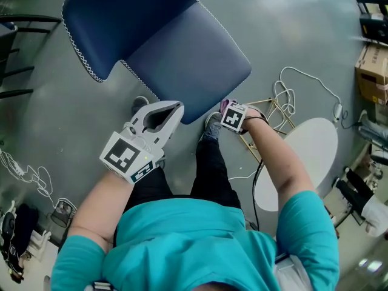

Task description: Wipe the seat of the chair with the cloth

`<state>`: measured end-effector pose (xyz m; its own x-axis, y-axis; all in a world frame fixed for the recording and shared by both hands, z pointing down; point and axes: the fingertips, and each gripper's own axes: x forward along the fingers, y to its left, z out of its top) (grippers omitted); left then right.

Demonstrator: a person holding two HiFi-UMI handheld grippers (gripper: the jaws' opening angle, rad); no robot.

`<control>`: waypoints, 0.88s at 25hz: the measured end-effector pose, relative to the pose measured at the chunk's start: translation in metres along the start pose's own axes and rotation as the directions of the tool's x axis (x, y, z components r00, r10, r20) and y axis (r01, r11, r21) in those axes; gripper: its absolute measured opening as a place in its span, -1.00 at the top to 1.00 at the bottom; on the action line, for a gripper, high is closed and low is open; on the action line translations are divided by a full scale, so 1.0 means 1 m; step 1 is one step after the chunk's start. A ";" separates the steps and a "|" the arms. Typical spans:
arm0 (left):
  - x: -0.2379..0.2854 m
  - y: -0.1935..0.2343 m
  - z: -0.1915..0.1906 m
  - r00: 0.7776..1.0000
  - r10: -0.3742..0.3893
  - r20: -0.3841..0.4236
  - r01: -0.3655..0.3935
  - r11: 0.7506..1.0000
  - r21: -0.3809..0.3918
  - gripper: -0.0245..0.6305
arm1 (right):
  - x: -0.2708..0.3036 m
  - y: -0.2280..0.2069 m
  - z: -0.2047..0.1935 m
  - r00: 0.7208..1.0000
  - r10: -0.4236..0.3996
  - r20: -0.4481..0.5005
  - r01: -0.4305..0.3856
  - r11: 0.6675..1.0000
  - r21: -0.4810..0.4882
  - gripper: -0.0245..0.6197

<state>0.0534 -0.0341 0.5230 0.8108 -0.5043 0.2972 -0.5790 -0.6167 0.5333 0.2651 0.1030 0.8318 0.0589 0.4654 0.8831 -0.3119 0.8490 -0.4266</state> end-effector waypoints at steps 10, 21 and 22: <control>-0.083 0.005 0.033 0.958 0.254 0.135 -0.246 0.967 -0.068 0.92 | -0.124 0.067 0.093 0.893 0.226 0.389 -0.216 0.974 -0.068 0.77; -0.182 0.101 0.013 0.963 0.242 0.114 -0.233 0.968 -0.088 0.92 | -0.242 -0.006 0.331 0.588 -0.258 0.767 0.087 0.962 0.257 0.77; -0.192 0.110 0.012 0.965 0.236 0.110 -0.228 0.970 -0.085 0.91 | -0.248 -0.019 0.345 0.541 -0.336 0.771 0.098 0.935 0.340 0.77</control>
<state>-0.1668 -0.0126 0.5148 0.6366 -0.6990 0.3257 -0.7390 -0.4323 0.5167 -0.0703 -0.1144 0.6883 -0.5945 -0.2271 0.7714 -0.6080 0.7548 -0.2463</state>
